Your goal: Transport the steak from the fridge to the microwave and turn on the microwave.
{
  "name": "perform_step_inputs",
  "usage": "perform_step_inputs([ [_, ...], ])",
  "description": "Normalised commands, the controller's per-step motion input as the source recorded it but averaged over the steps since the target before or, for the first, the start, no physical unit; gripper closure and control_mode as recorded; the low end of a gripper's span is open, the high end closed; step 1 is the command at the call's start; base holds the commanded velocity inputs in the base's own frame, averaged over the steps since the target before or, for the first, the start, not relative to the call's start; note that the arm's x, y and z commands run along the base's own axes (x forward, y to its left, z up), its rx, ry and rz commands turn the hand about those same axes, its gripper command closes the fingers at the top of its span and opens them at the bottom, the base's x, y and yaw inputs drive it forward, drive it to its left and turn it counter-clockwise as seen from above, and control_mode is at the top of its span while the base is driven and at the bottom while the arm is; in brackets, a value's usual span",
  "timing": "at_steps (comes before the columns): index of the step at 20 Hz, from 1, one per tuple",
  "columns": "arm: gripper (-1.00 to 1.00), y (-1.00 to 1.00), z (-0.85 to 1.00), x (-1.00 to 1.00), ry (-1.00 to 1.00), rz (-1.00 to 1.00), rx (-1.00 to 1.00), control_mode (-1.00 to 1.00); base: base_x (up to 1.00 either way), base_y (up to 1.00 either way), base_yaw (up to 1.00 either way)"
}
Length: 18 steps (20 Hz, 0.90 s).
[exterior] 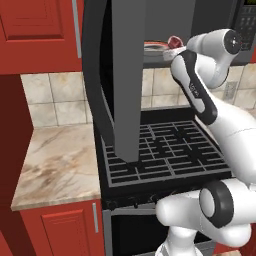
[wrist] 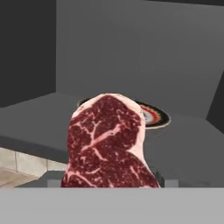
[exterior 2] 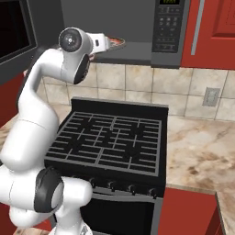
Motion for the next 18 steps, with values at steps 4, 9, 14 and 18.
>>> perform_step_inputs([
  [4,1.00,0.00,0.44,0.23,-0.06,0.01,0.00,-1.00,0.00,0.00,0.00],
  [9,1.00,0.00,0.15,0.32,-0.05,0.00,0.00,-1.00,0.00,0.00,0.00],
  [14,1.00,0.00,0.00,0.47,-0.04,0.00,0.00,-1.00,0.00,0.00,0.00],
  [18,1.00,0.00,0.01,0.41,-0.05,0.00,0.00,-1.00,0.00,0.00,0.00],
])
